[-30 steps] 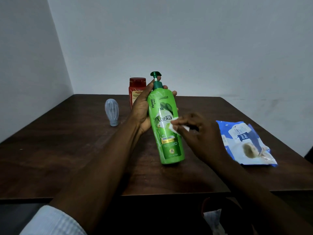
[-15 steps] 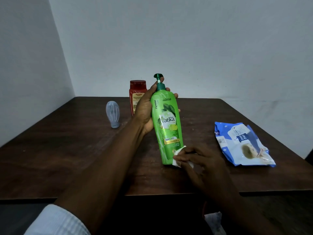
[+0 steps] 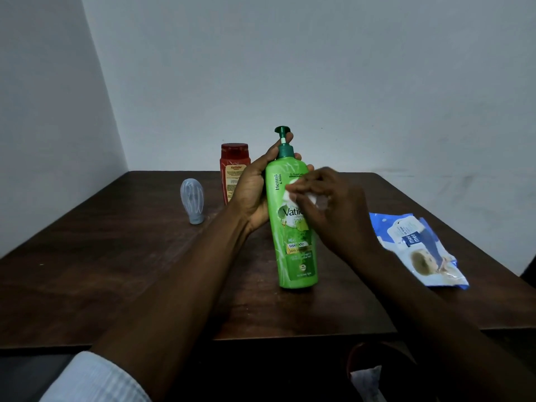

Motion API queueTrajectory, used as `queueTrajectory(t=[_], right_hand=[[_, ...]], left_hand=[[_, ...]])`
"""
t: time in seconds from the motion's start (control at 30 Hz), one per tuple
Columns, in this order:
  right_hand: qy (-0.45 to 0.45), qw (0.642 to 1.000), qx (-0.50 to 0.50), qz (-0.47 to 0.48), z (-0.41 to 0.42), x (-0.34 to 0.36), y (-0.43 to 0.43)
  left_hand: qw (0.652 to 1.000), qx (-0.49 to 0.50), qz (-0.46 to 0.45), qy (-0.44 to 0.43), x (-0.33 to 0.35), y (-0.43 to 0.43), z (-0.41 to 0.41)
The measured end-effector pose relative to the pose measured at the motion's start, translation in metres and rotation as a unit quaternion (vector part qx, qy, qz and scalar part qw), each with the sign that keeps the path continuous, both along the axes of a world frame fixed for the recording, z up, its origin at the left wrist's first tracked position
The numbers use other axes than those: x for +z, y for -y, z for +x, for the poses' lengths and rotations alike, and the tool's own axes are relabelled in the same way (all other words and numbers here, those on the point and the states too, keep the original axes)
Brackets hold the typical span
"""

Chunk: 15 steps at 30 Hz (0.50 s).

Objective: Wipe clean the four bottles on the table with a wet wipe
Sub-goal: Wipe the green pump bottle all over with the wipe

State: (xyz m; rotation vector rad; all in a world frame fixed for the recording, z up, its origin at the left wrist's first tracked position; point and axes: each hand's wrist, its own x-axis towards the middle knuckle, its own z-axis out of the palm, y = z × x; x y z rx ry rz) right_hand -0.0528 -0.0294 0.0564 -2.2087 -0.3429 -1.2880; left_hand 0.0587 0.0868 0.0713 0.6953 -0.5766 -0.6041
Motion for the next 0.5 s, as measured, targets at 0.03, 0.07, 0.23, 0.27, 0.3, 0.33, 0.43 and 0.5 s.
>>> queueTrajectory(t=[0.03, 0.07, 0.23, 0.27, 0.3, 0.33, 0.43, 0.5], right_hand=[[0.007, 1.000, -0.006, 0.002, 0.005, 0.008, 0.001], [0.012, 1.000, -0.011, 0.006, 0.009, 0.015, 0.001], [0.010, 0.998, -0.015, 0.065, 0.025, 0.035, 0.001], [0.009, 0.998, -0.017, 0.067, 0.026, 0.036, 0.000], [0.011, 0.998, -0.021, 0.063, 0.027, 0.036, -0.002], [0.015, 0.998, -0.025, 0.057, 0.027, 0.036, -0.003], [0.034, 0.999, -0.022, 0.024, 0.025, 0.034, -0.010], [0.044, 0.999, -0.011, -0.022, 0.025, 0.031, -0.016]], left_hand=[[1.000, -0.004, 0.004, 0.001, 0.002, -0.001, -0.002], [1.000, -0.003, 0.007, 0.004, 0.003, -0.001, -0.003], [1.000, -0.020, -0.012, 0.008, 0.008, -0.001, -0.009], [1.000, -0.023, -0.016, 0.007, 0.008, -0.002, -0.010], [0.999, -0.027, -0.022, 0.007, 0.008, -0.002, -0.010], [0.999, -0.029, -0.025, 0.006, 0.007, -0.002, -0.009], [0.999, -0.030, -0.036, -0.011, 0.008, -0.003, -0.011], [0.999, -0.019, -0.039, -0.015, 0.010, -0.002, -0.013]])
